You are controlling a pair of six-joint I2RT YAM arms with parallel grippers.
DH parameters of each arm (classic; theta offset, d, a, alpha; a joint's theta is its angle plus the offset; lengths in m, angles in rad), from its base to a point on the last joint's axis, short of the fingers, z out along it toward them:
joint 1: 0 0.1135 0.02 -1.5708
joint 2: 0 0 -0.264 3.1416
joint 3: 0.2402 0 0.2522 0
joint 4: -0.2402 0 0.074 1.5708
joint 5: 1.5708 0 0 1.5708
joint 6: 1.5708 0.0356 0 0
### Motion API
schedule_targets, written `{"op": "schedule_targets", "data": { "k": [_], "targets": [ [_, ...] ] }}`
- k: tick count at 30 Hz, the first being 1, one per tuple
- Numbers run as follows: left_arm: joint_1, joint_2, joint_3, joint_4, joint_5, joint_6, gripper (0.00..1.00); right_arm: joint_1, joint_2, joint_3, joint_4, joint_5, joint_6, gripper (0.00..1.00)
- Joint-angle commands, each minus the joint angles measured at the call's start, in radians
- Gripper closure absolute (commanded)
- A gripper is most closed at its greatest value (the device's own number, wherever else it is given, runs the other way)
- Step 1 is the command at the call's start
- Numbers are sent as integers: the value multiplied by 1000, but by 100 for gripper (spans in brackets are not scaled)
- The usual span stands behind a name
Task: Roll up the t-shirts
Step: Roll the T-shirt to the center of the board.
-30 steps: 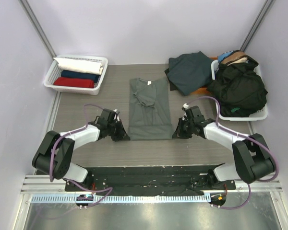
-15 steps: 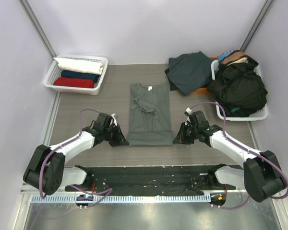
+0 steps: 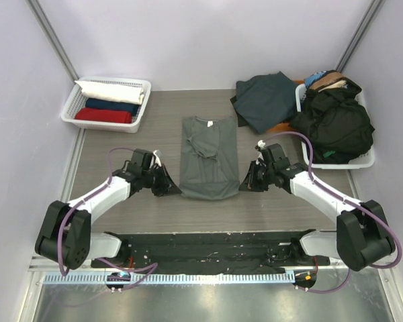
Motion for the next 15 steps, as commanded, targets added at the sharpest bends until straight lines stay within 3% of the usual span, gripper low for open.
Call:
{"op": "schedule_targets", "data": {
  "k": [1,15],
  "targets": [
    [43,15,54,4,62,-9,100,-25,33,71,-2,-7,1,99],
    [123,196,140,155,133,-64,100,-74,202,220,4,2,-27,99]
  ]
}}
